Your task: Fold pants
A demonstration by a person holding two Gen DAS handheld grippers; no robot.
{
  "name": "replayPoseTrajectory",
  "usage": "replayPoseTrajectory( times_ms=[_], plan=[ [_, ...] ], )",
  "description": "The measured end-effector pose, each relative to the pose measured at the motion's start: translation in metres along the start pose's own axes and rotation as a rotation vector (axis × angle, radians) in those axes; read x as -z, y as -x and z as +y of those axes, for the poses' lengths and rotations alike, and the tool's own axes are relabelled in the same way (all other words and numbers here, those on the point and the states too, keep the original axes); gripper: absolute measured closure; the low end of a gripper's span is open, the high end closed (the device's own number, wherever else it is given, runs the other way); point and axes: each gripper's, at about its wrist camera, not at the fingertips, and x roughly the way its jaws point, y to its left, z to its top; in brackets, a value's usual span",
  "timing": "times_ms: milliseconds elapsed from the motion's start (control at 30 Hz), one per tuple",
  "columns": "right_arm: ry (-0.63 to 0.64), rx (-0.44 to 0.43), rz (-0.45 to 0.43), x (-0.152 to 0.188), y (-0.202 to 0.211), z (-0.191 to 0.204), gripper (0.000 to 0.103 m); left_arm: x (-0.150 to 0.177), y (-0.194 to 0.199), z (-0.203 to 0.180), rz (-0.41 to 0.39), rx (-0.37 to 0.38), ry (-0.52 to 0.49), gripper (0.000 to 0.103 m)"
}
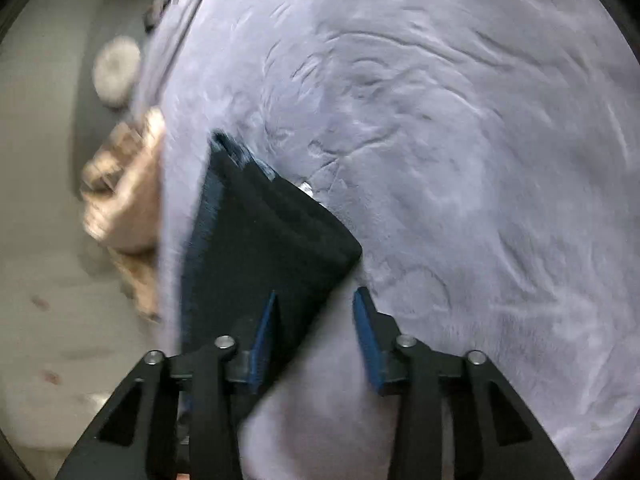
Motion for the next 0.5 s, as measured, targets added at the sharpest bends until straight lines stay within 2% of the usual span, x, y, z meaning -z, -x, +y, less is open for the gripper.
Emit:
replayPoseTrajectory(
  times_ms=[167,267,433,500],
  plan=[
    [-0.009,-0.079,0.01,0.008,0.003,-0.003,0.049,-0.002,0.0,-0.002,0.003,-0.014,-0.029,0.0],
    [0.006,-0.085,0.015,0.007,-0.003,0.002,0.048,-0.005,0.0,-0.005,0.005,-0.026,-0.039,0.0],
    [0.043,-0.078,0.014,0.001,-0.017,0.001,0.048,-0.01,-0.003,-0.007,0.019,-0.006,-0.019,0.0],
    [0.061,-0.101,0.004,-0.003,-0.022,0.003,0.048,-0.011,-0.004,-0.007,0.018,-0.004,-0.021,0.0]
  ],
)
